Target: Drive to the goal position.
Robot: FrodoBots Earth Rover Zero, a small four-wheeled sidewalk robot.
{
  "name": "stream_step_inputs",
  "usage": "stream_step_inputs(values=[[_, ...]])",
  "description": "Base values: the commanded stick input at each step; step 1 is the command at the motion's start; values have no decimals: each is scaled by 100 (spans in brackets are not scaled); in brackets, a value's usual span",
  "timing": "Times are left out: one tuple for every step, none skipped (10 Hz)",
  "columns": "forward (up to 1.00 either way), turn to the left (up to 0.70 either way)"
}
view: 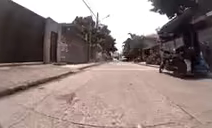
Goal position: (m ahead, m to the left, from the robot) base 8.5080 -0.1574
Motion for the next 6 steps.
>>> stream_step_inputs(values=[[100, -27], [100, -35], [100, -32], [100, -23], [100, -15], [100, -9]])
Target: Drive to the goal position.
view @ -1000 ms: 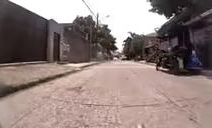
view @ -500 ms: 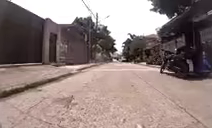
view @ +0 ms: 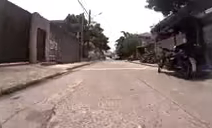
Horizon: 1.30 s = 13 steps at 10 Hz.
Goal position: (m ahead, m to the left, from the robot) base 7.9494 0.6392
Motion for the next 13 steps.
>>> stream_step_inputs(values=[[100, -5], [100, -1], [100, 2], [100, 3], [100, 3], [100, 3], [100, 3], [100, 3], [100, 3], [100, 3], [100, 3], [100, 3], [100, 3]])
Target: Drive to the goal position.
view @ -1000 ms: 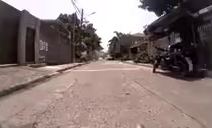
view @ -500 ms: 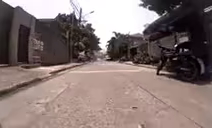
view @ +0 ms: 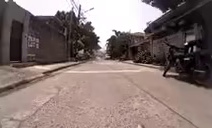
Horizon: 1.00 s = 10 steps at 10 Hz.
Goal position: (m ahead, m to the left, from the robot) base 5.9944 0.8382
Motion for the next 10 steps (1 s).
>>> stream_step_inputs(values=[[100, 3], [100, 3], [100, 3], [100, 3], [100, 3], [100, 3], [100, 3], [100, 3], [100, 3], [100, 3]])
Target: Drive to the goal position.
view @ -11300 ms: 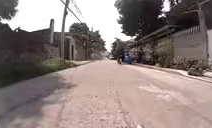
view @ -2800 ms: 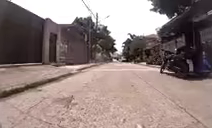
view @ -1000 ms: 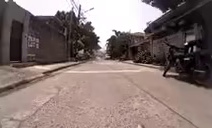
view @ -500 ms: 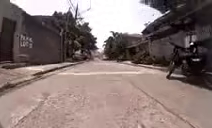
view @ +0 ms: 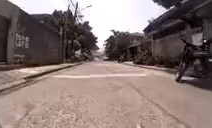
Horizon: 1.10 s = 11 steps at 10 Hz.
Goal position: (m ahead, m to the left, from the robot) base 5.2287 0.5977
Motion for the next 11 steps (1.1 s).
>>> stream_step_inputs(values=[[100, 3], [100, 3], [100, 3], [100, 3], [100, 3], [100, 3], [100, 3], [100, 3], [100, 3], [100, 3], [100, 3]])
